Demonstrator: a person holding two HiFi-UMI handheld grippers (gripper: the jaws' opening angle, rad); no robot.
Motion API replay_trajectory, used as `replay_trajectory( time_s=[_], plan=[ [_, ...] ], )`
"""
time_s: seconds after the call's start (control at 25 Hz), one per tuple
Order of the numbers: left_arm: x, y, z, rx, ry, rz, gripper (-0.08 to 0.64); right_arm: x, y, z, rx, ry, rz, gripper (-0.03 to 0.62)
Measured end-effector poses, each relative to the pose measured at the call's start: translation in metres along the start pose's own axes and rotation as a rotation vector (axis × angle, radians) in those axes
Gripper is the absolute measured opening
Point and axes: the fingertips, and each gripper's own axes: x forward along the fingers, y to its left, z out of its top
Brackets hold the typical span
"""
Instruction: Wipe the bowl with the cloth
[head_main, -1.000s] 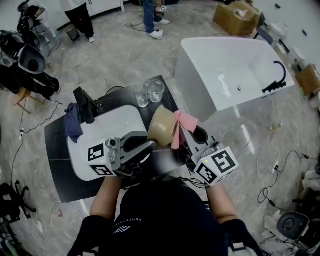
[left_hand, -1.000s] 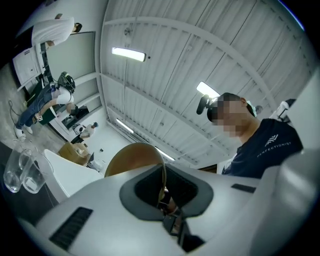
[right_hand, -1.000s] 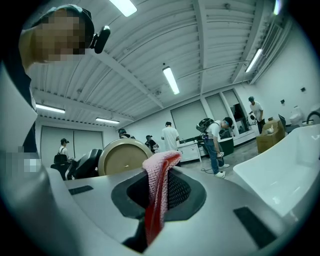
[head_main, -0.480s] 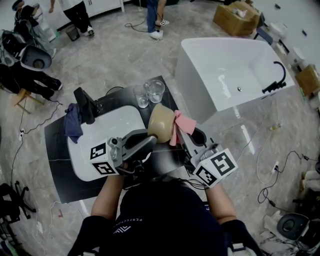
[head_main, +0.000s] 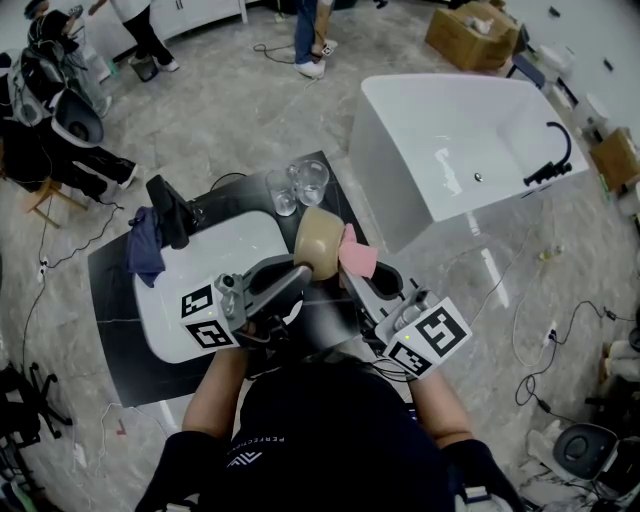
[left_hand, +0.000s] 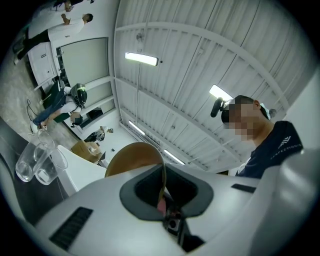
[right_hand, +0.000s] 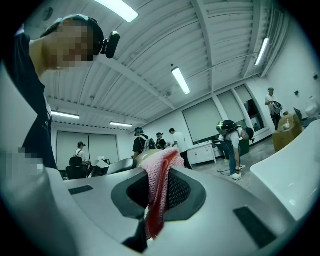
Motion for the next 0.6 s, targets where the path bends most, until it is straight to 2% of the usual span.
replay_trajectory(
  time_s=[0.28, 0.6],
  plan=[
    [-0.007, 0.009, -0.002, 0.003, 0.001, 0.025, 0.020, 0.000, 0.004, -0.004, 0.009, -0.002, 0.027, 0.043],
    [-0.006, 0.021, -0.002, 0.018, 0.019, 0.087, 0.020, 0.000, 0.006, -0.006, 0.005, 0.018, 0.057, 0.043]
  ],
)
